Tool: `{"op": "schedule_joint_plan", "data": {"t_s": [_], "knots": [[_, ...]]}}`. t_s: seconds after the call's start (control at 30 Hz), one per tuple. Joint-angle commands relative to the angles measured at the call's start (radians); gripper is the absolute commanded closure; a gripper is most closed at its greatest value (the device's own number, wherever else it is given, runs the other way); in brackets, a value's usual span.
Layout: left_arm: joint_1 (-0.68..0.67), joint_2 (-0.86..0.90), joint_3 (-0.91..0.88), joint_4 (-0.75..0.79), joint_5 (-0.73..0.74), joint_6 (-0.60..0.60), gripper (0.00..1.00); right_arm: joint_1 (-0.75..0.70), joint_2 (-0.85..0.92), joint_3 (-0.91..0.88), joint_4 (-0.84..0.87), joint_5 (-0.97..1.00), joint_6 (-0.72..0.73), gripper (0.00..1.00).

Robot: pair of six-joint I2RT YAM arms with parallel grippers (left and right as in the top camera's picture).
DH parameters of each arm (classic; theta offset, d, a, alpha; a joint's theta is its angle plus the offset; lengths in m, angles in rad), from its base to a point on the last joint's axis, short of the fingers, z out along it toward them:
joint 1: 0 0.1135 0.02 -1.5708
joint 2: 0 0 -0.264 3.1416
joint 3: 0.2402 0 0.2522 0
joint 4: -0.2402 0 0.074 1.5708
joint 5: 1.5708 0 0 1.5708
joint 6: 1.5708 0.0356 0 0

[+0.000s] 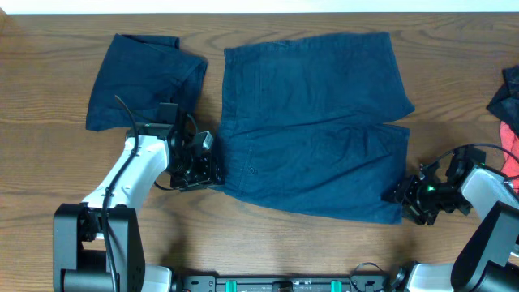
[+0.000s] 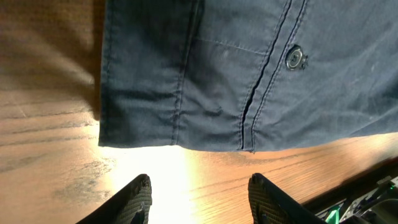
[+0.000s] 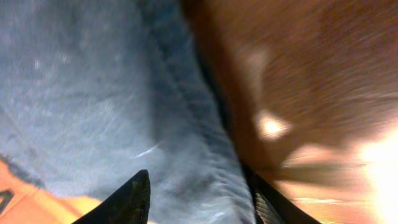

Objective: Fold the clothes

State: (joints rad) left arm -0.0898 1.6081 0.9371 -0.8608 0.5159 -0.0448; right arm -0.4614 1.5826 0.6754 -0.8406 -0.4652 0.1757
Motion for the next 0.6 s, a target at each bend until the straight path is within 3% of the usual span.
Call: {"op": "schedule_joint_plan", "data": {"t_s": [0.0, 0.23, 0.57], "knots": [[0.000, 0.000, -0.003, -0.014, -0.009, -0.002, 0.48, 0.004, 0.058, -0.081, 0.014, 0.068, -0.045, 0.52], [0.000, 0.000, -0.003, -0.016, -0.009, -0.001, 0.48, 0.001, 0.058, -0.070, 0.089, 0.080, -0.028, 0.53], [0.000, 0.000, -0.003, -0.018, -0.010, -0.001, 0.48, -0.103, -0.050, 0.072, -0.028, 0.095, -0.006, 0.58]]}}
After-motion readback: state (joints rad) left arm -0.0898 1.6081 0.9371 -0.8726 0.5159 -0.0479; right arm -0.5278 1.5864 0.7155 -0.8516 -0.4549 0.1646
